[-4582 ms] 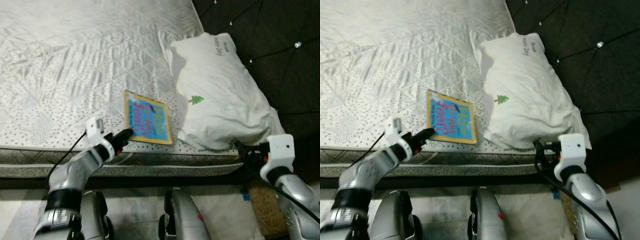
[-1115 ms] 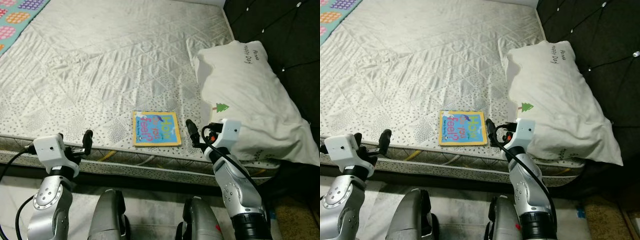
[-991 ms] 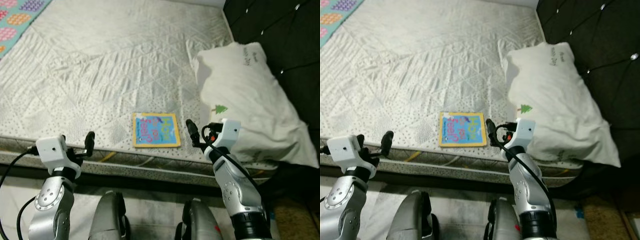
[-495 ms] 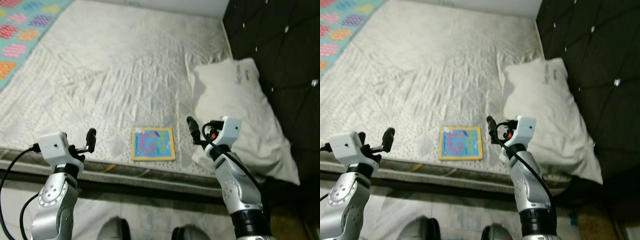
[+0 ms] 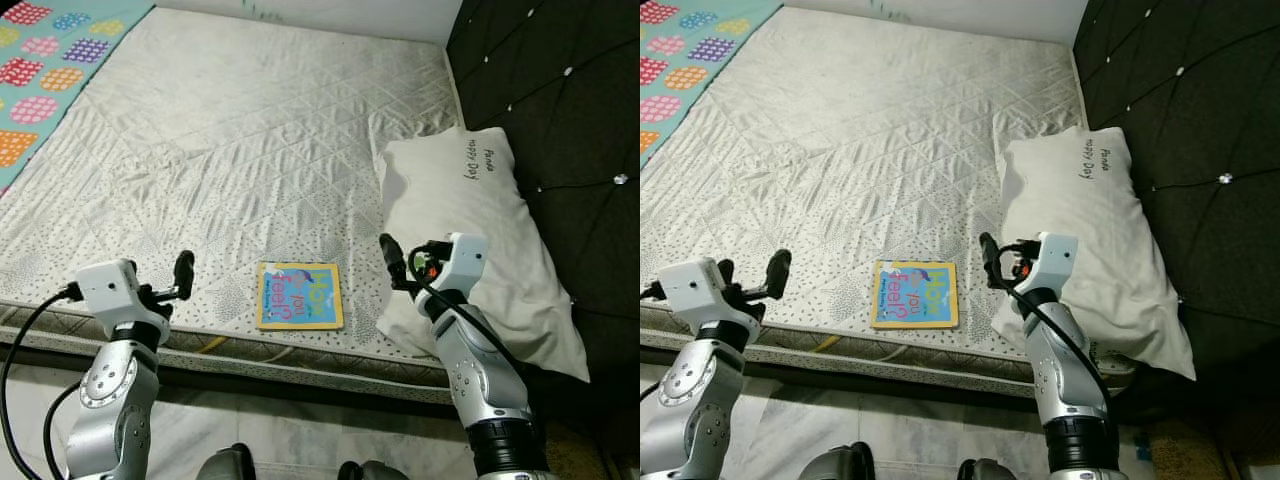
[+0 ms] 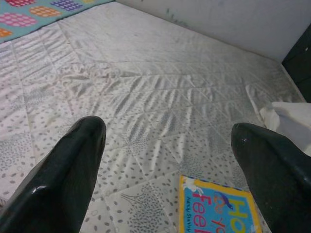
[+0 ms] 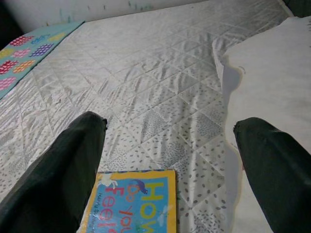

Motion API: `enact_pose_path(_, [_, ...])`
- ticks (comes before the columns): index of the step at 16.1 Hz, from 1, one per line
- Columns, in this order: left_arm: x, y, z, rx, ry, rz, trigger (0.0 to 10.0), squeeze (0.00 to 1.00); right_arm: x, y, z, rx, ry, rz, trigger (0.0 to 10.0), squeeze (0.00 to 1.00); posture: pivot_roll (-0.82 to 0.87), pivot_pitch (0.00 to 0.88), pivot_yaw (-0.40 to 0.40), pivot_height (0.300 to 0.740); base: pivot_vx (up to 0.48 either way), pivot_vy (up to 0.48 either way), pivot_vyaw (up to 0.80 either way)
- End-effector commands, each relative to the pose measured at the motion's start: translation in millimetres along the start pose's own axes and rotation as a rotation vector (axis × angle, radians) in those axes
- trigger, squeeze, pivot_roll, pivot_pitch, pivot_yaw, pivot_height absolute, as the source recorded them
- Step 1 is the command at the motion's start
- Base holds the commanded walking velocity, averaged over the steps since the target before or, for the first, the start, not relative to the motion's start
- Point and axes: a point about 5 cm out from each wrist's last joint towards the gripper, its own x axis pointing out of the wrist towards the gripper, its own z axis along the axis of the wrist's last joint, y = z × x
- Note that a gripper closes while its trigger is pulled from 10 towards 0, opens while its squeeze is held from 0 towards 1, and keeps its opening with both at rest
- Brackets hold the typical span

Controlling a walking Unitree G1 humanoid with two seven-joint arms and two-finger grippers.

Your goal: Clean up the room

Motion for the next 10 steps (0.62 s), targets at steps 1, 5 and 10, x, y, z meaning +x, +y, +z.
enact_pose_path(1, [-2.4,3.5,-2.7,-0.017,0.016,0.021,10.0,0.0,-3.5,-8.1,-5.8,-0.004,0.029,-0.035,10.0,0.0,0.02,0.144,-0.079,0.74,0.0,0.0,0.0])
enact_pose_path(5, [-1.7,1.0,-3.3,-0.037,0.021,0.014,10.0,0.0,-5.2,-15.2,-7.6,-0.008,0.049,-0.075,10.0,0.0,0.01,0.146,-0.083,0.74,0.0,0.0,-0.6])
enact_pose_path(10, [-0.9,-0.8,-4.3,-0.048,0.027,0.013,10.0,0.0,-7.2,-19.1,-7.3,-0.023,0.053,-0.086,10.0,0.0,0.0,0.151,-0.088,0.74,0.0,0.165,-0.8])
